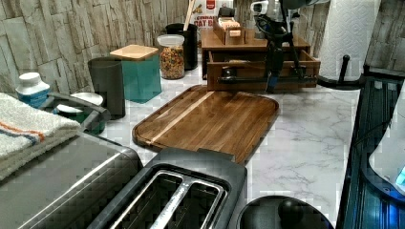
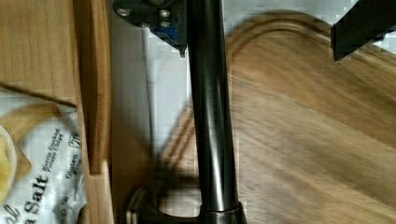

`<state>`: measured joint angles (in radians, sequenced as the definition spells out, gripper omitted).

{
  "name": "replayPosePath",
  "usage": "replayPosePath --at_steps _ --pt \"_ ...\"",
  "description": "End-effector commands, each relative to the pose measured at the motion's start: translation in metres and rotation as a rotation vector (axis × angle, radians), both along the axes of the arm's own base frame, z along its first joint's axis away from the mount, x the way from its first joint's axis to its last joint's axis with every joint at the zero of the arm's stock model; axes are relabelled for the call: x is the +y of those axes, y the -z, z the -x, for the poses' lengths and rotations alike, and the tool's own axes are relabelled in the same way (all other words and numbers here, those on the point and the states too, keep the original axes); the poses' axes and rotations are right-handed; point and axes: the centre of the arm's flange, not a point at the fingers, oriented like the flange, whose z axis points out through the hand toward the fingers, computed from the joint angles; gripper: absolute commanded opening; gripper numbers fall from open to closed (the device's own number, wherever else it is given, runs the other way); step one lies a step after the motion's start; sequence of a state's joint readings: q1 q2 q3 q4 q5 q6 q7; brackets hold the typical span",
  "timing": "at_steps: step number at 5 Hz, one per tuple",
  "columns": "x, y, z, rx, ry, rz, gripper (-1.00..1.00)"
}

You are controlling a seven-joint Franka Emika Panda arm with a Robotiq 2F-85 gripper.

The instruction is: Open the drawer.

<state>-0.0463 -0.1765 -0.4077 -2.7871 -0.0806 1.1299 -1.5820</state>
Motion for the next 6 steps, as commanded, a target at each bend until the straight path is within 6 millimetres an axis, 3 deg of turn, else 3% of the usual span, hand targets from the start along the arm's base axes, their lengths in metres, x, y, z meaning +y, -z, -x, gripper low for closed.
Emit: replayPosePath --at_steps 1,2,3,6 --pt "0.085 0.014 0.027 0.069 -0.082 -0.032 1.00" --pt "0.093 0.006 0.019 0.145 -0.065 -0.082 1.00" --pt "0.119 -0.020 0.036 -0.009 -0.021 0.014 1.00" --pt "0.119 -0.020 0.036 -0.009 -0.021 0.014 1.00"
